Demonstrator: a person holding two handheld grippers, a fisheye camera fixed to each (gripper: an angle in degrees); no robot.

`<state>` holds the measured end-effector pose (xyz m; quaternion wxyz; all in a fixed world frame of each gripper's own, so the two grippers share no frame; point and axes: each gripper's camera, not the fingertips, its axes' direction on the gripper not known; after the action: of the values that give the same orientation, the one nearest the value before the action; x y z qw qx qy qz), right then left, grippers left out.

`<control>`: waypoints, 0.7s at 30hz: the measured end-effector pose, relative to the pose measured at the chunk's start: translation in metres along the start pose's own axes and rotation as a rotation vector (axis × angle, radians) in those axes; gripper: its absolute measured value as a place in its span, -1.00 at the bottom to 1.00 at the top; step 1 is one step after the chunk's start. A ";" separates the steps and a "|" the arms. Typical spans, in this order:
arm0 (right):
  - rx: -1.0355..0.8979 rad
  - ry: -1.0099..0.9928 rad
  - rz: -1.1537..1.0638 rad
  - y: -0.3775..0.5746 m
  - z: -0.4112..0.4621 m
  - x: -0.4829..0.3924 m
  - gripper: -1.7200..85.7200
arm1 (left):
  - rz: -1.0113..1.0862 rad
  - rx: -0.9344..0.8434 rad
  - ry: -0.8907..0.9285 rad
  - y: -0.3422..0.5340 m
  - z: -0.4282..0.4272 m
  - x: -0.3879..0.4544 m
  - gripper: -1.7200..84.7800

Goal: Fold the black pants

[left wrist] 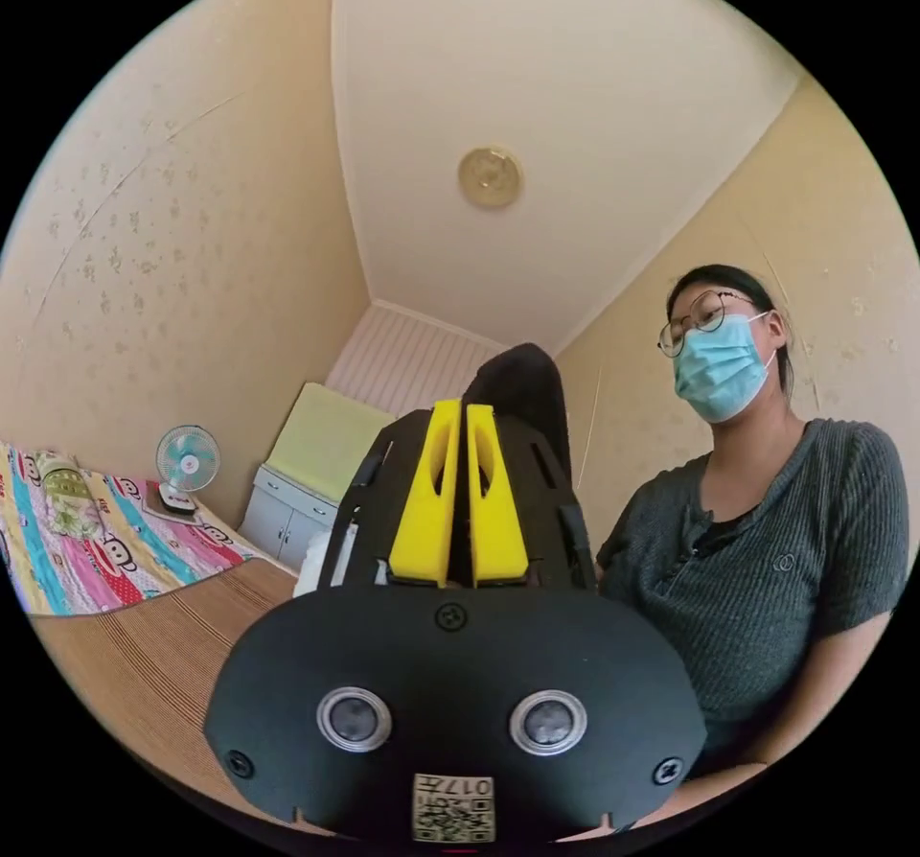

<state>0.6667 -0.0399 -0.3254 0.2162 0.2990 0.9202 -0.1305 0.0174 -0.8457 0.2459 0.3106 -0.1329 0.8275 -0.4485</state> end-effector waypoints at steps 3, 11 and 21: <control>-0.292 0.517 0.069 -0.035 0.041 -0.027 -0.87 | -0.033 0.034 -0.196 -0.030 -0.023 0.021 -0.97; -0.868 1.140 -0.021 -0.091 0.194 -0.029 -0.89 | 0.142 0.139 -0.423 -0.134 -0.017 0.124 -0.97; -0.871 1.101 -0.328 -0.175 0.366 -0.046 -0.84 | 0.530 0.294 -0.630 -0.267 0.015 0.258 -0.97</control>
<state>0.7106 -0.3356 -0.6035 -0.2018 0.0662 0.8973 0.3870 -0.1881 -1.1343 0.3586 0.6680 -0.0008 0.6252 -0.4037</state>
